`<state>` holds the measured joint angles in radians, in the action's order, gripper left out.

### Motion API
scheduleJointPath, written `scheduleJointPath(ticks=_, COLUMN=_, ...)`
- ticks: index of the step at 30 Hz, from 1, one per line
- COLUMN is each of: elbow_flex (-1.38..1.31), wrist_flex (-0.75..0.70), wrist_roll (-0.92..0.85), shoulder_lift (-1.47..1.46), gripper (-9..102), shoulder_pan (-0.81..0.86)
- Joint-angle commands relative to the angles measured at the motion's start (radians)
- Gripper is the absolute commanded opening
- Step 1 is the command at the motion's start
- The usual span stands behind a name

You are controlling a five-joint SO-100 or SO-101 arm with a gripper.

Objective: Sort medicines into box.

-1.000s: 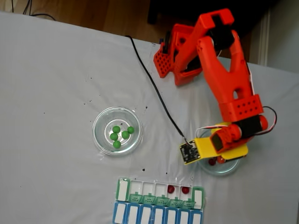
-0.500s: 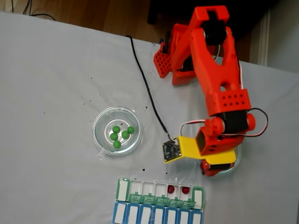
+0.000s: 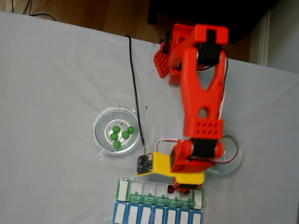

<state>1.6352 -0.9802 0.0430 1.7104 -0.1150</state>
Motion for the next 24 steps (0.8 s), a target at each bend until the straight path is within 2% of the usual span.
scheduleJointPath(ticks=1, elbow_flex=-0.14, wrist_flex=0.02, wrist_roll=-0.023, shoulder_lift=-0.006, gripper=1, shoulder_pan=0.025)
scheduleJointPath(ticks=24, elbow_flex=-0.249, wrist_flex=0.006, wrist_roll=-0.048, shoulder_lift=-0.091, gripper=1, shoulder_pan=0.097)
